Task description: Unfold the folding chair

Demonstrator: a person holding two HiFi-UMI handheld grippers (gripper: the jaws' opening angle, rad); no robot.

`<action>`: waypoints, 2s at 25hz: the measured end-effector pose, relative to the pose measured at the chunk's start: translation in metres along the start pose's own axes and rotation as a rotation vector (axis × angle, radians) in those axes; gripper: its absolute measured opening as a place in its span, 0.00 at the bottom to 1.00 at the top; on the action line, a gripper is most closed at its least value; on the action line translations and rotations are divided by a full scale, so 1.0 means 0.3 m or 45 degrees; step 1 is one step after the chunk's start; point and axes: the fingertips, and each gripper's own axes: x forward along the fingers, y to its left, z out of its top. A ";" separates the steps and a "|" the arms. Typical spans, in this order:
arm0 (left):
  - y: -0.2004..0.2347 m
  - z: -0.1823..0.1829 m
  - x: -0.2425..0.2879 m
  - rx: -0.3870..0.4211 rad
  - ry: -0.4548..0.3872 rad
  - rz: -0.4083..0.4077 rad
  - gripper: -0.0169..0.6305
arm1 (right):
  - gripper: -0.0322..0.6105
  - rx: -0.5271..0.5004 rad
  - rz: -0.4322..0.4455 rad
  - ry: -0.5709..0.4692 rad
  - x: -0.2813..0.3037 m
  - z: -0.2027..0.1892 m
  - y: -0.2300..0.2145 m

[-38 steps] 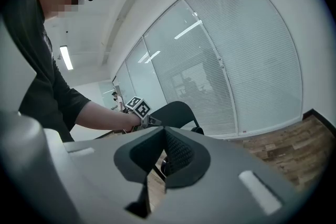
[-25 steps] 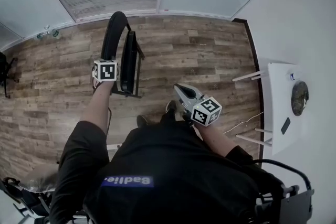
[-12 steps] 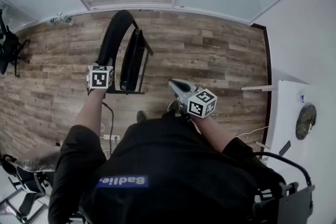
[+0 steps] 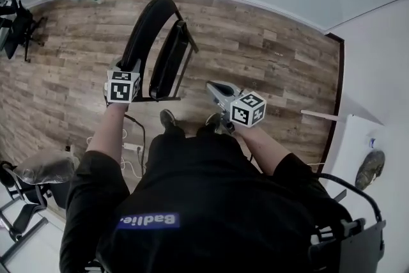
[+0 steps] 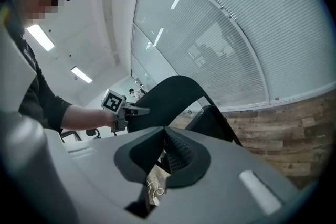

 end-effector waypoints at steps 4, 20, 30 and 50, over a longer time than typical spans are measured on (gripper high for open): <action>0.004 -0.001 0.018 -0.013 -0.002 -0.003 0.21 | 0.05 0.007 -0.026 0.089 0.120 -0.009 -0.031; 0.036 -0.024 0.053 -0.105 0.001 -0.266 0.19 | 0.25 0.352 -0.256 0.283 0.720 -0.185 -0.204; 0.068 -0.036 0.074 -0.187 -0.005 -0.343 0.18 | 0.35 0.511 -0.329 0.291 0.930 -0.213 -0.327; 0.072 -0.042 0.078 -0.190 -0.026 -0.368 0.18 | 0.33 0.498 -0.562 0.469 1.107 -0.296 -0.390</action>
